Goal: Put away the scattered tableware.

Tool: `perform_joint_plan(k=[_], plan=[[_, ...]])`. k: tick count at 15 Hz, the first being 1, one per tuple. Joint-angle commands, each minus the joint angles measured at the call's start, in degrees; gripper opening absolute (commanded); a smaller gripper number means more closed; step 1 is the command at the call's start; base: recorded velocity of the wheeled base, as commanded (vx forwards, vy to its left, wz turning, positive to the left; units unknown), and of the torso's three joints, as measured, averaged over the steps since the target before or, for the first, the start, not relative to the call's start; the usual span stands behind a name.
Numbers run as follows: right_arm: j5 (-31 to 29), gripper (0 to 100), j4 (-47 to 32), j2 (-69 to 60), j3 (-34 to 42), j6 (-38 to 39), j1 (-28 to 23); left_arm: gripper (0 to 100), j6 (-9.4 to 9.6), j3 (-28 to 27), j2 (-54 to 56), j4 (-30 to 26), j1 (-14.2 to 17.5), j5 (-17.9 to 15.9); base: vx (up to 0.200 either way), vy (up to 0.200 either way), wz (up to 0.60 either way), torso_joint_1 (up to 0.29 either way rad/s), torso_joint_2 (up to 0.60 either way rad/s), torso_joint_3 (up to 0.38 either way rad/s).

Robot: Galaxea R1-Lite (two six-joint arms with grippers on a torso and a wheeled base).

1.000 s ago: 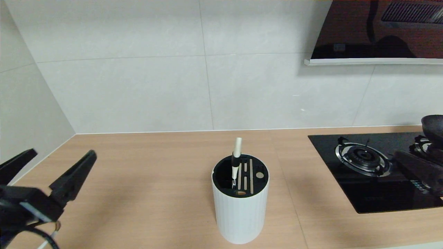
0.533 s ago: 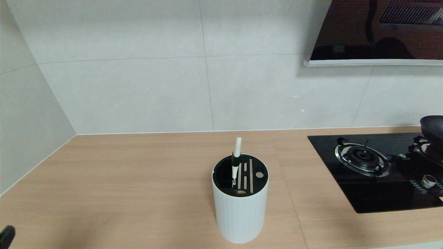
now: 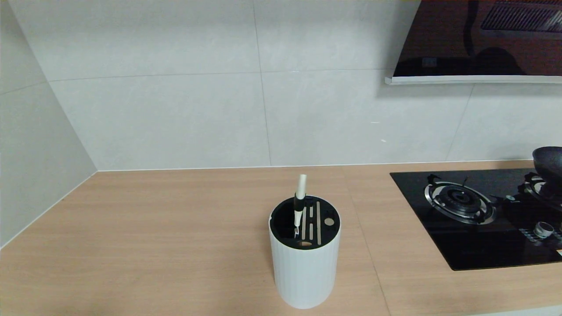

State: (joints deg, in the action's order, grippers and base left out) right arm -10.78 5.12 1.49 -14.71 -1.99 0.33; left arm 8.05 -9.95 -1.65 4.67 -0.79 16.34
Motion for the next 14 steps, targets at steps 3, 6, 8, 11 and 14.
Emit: perform_joint_plan(k=[3,6,8,11,14], plan=[[7.35,100,0.07,-1.49,11.73,0.14,-0.24,100,-2.51,9.95,1.65,1.4,0.7,-1.66,0.0,0.0,0.0,0.0,0.0,0.0],[8.58,100,-3.63,-1.4,14.71,2.07,-0.24,100,-9.28,9.95,1.65,-3.26,0.7,-10.97,0.0,0.0,0.0,0.0,0.0,0.0],[8.67,100,-5.03,-1.4,14.63,2.07,-0.24,100,-8.05,9.86,1.65,-4.14,0.62,-15.02,0.0,0.0,0.0,0.0,0.0,0.0],[8.58,100,-5.03,-1.49,14.63,2.16,-0.24,100,-7.34,9.95,1.65,-4.49,0.53,-16.34,0.0,0.0,0.0,0.0,0.0,0.0],[8.67,100,-5.03,-1.49,14.63,2.16,-0.24,100,-7.34,9.95,1.65,-4.58,0.53,-16.25,0.0,0.0,0.0,0.0,0.0,0.0]])
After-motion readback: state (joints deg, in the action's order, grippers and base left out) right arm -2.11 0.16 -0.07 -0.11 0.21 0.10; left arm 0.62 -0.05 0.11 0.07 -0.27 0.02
